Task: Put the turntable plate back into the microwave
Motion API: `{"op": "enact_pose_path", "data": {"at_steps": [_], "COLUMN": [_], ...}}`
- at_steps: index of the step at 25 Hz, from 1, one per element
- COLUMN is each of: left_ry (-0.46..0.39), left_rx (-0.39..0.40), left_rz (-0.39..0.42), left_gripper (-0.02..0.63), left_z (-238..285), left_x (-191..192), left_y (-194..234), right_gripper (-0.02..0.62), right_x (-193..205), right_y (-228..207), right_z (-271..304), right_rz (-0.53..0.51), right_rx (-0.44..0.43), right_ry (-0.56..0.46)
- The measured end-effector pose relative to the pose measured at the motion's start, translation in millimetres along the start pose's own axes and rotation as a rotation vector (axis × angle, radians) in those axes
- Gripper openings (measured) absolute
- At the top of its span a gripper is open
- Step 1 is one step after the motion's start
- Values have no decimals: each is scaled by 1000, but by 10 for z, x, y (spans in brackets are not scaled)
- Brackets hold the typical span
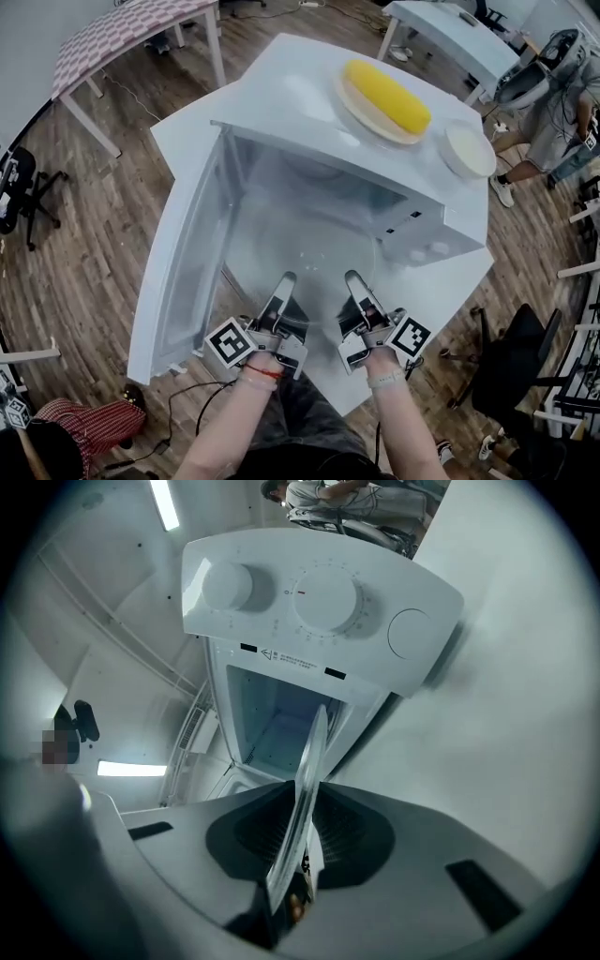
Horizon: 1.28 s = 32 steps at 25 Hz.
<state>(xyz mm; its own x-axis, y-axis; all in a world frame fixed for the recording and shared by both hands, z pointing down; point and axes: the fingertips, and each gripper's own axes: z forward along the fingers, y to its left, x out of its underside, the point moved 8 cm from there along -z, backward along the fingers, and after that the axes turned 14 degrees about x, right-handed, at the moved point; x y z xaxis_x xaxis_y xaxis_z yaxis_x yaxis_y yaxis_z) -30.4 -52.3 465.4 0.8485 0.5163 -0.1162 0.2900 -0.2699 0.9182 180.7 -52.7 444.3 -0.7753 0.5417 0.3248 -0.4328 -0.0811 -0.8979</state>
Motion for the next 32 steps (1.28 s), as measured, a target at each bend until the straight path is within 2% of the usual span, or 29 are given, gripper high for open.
{"op": "enact_pose_path", "data": {"at_steps": [32], "left_ry": [20], "left_rx": [-41], "left_rz": [-10], "left_gripper": [32], "left_z": [447], "left_x": [-384], "left_y": [343], "right_gripper": [60], "right_x": [-165], "right_y": [-139], "right_z": [563], "right_rz": [114], "right_rx": [64], "right_ry": [-59]}}
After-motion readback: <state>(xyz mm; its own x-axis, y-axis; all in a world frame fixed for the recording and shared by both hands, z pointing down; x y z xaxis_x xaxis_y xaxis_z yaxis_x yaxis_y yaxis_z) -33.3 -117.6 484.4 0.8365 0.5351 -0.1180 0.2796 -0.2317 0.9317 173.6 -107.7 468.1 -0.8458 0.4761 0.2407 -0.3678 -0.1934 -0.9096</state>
